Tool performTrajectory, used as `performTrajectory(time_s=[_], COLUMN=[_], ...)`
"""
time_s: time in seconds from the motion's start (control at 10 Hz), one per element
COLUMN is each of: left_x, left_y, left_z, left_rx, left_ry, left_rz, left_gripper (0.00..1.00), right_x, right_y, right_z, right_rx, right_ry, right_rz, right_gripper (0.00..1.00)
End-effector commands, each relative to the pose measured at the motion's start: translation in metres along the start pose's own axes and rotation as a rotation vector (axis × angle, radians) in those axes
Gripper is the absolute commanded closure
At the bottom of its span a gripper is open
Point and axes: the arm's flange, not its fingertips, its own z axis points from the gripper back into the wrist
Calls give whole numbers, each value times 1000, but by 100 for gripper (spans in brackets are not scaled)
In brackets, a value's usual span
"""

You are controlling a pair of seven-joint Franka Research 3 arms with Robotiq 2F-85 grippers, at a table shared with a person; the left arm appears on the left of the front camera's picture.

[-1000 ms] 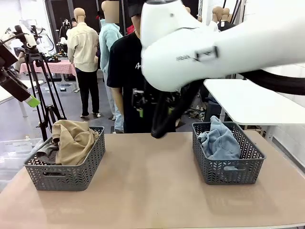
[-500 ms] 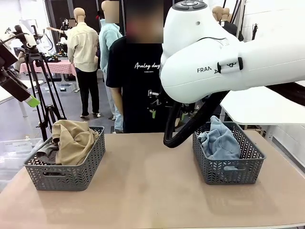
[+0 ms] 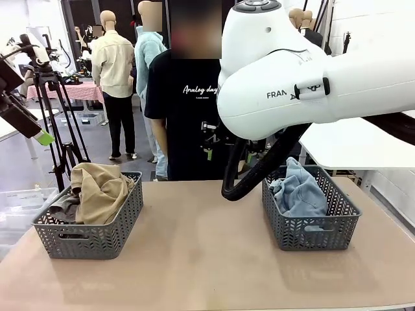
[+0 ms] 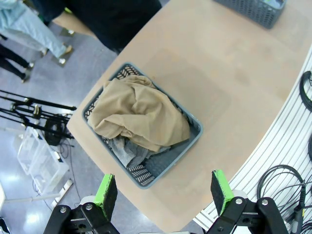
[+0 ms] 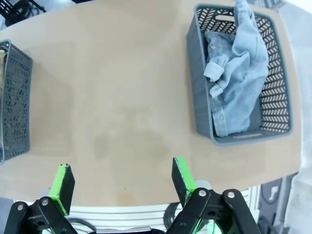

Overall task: Sort the tops and bottoms.
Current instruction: Sort the clothes according to human instructions.

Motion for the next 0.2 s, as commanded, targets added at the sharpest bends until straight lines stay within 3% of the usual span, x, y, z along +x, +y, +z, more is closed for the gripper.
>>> performTrajectory(time_s=[0.0,0.1], left_x=[-1,-1], left_y=[0,0], left_z=[2,2], left_rx=[1,1], left_ry=[13,13], left_rz=[5,5], left_gripper=[0,0], right_x=[-1,-1], right_y=[-3,-3], right_z=[2,2], right_rx=[6,6], right_ry=[15,15], right_rz=[5,5], right_gripper=[0,0])
